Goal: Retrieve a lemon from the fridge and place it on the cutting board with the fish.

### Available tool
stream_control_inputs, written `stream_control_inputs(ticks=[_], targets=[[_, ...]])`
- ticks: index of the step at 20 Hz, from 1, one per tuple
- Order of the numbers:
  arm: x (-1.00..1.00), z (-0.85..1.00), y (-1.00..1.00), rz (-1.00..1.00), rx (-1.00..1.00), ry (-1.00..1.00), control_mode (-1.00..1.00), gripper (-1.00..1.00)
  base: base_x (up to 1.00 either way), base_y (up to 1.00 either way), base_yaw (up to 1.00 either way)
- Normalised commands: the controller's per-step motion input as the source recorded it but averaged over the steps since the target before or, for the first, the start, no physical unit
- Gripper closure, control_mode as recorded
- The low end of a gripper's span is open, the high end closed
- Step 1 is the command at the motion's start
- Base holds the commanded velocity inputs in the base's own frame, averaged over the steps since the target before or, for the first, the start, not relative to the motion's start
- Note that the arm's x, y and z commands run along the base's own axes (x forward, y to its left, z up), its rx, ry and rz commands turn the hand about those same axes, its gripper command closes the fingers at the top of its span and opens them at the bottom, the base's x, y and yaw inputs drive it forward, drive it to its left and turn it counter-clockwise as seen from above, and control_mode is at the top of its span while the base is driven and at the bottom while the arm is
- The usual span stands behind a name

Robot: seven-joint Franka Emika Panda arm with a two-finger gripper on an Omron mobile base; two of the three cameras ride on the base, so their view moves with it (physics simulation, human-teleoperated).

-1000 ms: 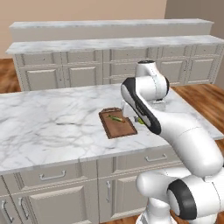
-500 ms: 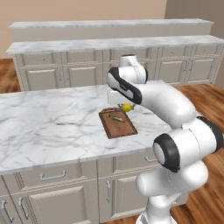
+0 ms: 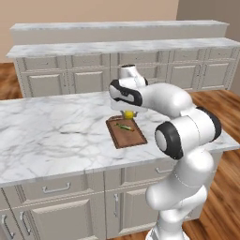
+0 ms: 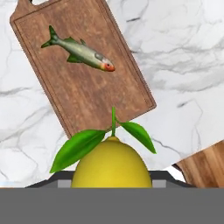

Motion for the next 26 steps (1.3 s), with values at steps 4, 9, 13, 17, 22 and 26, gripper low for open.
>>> stream_control_inputs(ticks=[4, 9, 13, 17, 22, 26], targets=[[0.31, -0.29, 0.0, -0.12, 0.0, 0.0, -1.0, 1.0, 0.0, 0.0, 0.0], [0.01, -0.22, 0.0, -0.04, 0.02, 0.0, -1.0, 1.0, 0.0, 0.0, 0.0], [0.19, -0.36, 0.0, -0.03, 0.08, 0.0, -1.0, 1.0, 0.0, 0.0, 0.0], [0.09, -0.49, 0.0, -0.02, 0.01, -0.02, -1.0, 1.0, 0.0, 0.0, 0.0], [0.22, -0.64, 0.0, -0.01, 0.01, -0.1, -1.0, 1.0, 0.0, 0.0, 0.0], [0.15, -0.54, 0.0, -0.02, 0.0, -0.11, -1.0, 1.0, 0.0, 0.0, 0.0]])
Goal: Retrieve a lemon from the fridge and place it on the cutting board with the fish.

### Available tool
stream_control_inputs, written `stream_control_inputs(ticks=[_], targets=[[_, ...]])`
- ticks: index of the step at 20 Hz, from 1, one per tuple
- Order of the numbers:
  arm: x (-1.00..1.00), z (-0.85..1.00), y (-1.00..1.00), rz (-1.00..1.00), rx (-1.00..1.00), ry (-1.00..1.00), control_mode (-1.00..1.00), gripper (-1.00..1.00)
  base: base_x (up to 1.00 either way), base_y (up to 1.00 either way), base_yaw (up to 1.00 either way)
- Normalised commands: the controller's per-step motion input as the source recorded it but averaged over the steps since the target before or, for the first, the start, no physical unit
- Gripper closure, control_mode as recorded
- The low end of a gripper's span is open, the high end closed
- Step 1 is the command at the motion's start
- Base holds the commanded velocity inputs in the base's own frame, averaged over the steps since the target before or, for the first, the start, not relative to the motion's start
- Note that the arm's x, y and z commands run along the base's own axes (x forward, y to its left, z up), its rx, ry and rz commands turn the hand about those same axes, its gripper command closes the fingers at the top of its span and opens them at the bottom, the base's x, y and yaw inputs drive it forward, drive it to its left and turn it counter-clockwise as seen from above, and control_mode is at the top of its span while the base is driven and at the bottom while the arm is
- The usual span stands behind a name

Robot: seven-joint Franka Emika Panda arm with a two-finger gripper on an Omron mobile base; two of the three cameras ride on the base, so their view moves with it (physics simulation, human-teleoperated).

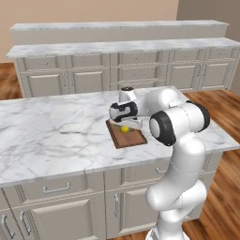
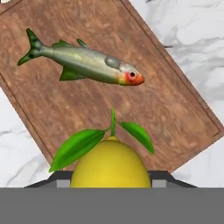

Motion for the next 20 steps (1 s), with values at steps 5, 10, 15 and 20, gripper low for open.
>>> stream_control_inputs(ticks=[5, 10, 15, 20], targets=[[0.2, -0.42, 0.0, 0.0, 0.0, -0.08, -1.0, 1.0, 0.0, 0.0, 0.0], [0.08, -0.12, 0.0, -0.01, 0.0, -0.05, -1.0, 1.0, 0.0, 0.0, 0.0], [0.01, -0.06, 0.0, 0.0, 0.0, -0.02, -1.0, 1.0, 0.0, 0.0, 0.0], [0.03, -0.09, 0.0, 0.0, 0.0, -0.02, -1.0, 1.0, 0.0, 0.0, 0.0]])
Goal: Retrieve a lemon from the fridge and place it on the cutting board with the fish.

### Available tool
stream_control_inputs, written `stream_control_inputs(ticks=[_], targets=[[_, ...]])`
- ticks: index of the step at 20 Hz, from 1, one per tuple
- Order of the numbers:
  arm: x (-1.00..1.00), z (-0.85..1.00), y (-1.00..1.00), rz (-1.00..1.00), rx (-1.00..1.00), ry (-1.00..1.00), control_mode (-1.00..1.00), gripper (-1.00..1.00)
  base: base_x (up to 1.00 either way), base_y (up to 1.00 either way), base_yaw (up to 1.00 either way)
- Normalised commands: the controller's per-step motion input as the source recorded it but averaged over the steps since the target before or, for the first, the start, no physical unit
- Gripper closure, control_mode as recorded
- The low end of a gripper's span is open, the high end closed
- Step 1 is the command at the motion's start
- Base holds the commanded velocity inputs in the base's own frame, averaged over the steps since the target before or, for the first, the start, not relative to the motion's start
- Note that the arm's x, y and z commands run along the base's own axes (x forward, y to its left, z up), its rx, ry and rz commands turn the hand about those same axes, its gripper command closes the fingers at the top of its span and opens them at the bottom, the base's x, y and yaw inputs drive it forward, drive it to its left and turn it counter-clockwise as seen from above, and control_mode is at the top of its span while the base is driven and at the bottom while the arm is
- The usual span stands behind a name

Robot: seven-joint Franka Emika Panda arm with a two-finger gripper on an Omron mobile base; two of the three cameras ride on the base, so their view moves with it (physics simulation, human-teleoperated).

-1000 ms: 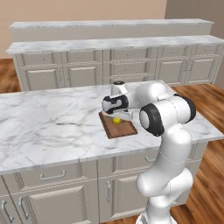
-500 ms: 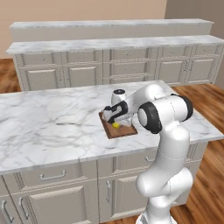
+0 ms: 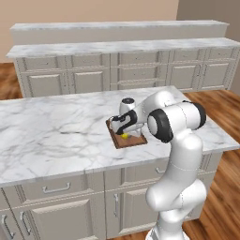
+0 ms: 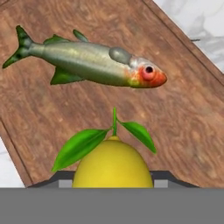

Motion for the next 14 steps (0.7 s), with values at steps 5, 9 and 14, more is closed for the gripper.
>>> stream_control_inputs(ticks=[5, 9, 14], targets=[[0.0, -0.01, 0.01, 0.0, 0.0, 0.0, -1.0, -1.0, 0.0, 0.0, 0.0], [0.0, 0.0, 0.02, 0.0, 0.0, 0.0, -1.0, -1.0, 0.0, 0.0, 0.0], [0.0, 0.0, 0.0, 0.0, 0.0, 0.0, -1.0, -1.0, 0.0, 0.0, 0.0]])
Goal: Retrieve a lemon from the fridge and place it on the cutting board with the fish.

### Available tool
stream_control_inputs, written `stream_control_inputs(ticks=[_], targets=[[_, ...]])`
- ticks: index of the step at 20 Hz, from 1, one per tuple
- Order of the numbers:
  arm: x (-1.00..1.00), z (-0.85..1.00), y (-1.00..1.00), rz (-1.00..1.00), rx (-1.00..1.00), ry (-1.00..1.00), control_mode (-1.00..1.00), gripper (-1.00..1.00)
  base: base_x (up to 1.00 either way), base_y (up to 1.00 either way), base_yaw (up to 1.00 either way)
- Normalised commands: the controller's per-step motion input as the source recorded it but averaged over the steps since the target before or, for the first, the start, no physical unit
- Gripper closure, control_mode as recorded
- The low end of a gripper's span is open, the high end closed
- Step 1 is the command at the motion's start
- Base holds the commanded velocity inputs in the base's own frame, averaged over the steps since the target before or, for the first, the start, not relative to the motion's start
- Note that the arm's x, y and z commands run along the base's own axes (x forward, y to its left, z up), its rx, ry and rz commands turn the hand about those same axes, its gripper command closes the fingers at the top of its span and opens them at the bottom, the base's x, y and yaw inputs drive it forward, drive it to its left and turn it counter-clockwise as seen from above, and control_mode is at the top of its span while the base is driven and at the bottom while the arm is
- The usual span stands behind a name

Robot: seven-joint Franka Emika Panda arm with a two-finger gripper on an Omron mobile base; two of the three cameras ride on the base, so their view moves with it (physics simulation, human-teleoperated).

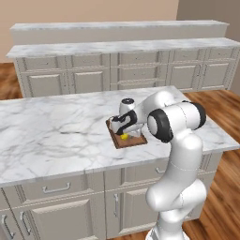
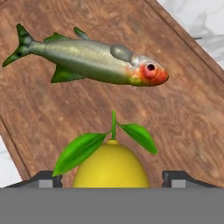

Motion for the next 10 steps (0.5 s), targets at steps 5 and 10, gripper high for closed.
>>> stream_control_inputs(ticks=[5, 10], targets=[[0.0, 0.0, 0.0, 0.0, 0.0, 0.0, -1.0, -1.0, 0.0, 0.0, 0.0], [-0.02, 0.26, 0.0, 0.0, 0.0, 0.01, -1.0, -1.0, 0.0, 0.0, 0.0]])
